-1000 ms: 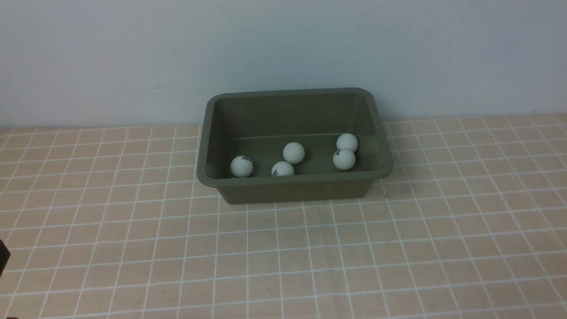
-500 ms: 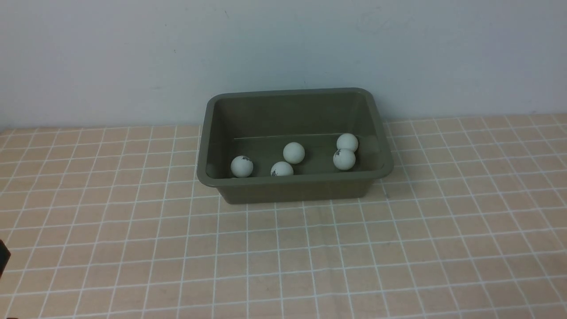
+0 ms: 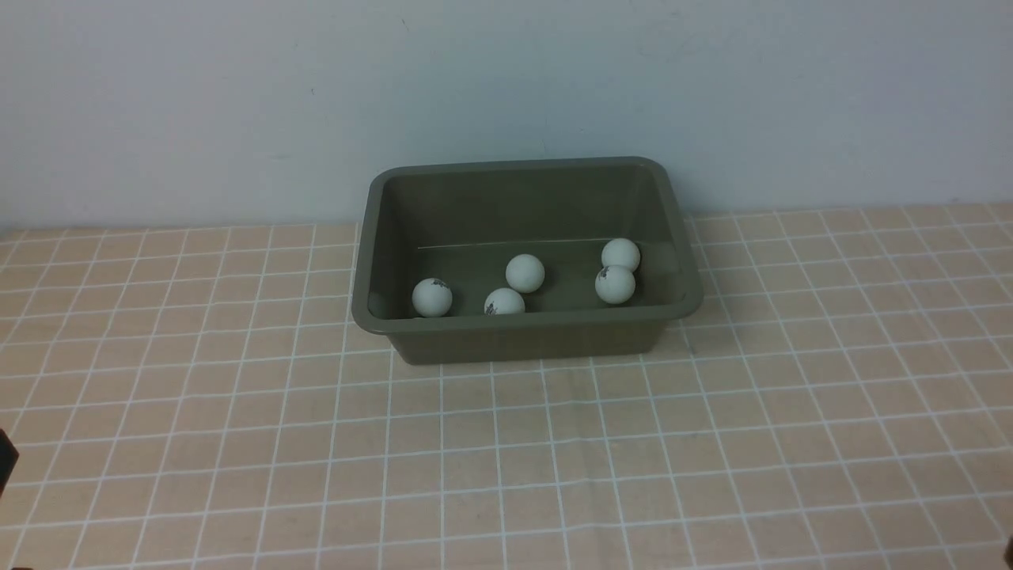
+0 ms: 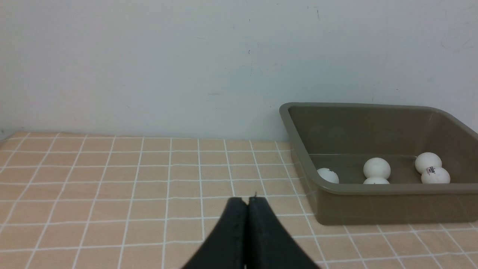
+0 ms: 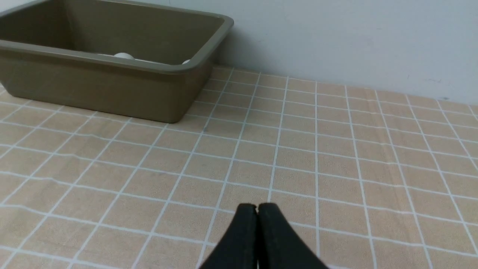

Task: Put the table tennis balls into the box on the light coffee tablecloth.

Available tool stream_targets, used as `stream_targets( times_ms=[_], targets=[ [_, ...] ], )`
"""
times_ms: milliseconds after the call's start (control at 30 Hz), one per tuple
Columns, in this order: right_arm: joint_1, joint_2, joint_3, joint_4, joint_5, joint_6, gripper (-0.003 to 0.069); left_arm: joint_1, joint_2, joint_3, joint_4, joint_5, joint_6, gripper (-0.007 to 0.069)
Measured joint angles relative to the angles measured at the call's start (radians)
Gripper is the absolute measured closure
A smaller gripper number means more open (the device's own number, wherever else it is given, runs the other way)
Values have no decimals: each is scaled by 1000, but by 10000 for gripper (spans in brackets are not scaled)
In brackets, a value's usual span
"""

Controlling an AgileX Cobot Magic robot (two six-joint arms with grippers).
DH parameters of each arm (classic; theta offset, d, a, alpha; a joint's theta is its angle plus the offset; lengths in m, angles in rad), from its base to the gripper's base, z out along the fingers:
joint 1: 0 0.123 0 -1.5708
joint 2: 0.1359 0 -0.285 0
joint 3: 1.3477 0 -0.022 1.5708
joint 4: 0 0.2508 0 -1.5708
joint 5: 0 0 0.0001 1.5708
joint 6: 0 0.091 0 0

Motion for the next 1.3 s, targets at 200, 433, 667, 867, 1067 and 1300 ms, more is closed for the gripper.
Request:
stream_targets(
  times_ms=[200, 433, 667, 867, 1067, 1300],
  targets=[
    [0, 0, -1, 0, 4, 0, 676, 0, 0, 20, 0, -2, 1, 693],
    [0, 0, -1, 0, 5, 0, 676, 0, -84, 188, 17, -6, 18, 693],
    [0, 0, -1, 1, 6, 0, 676, 2, -189, 248, 38, -24, 29, 693],
    [0, 0, -1, 1, 6, 0, 677, 45, -189, 249, 49, -24, 32, 693],
    [0, 0, -1, 1, 6, 0, 677, 88, -189, 249, 51, -24, 36, 693],
    [0, 0, -1, 1, 6, 0, 677, 90, -189, 249, 51, -24, 37, 693]
  ],
)
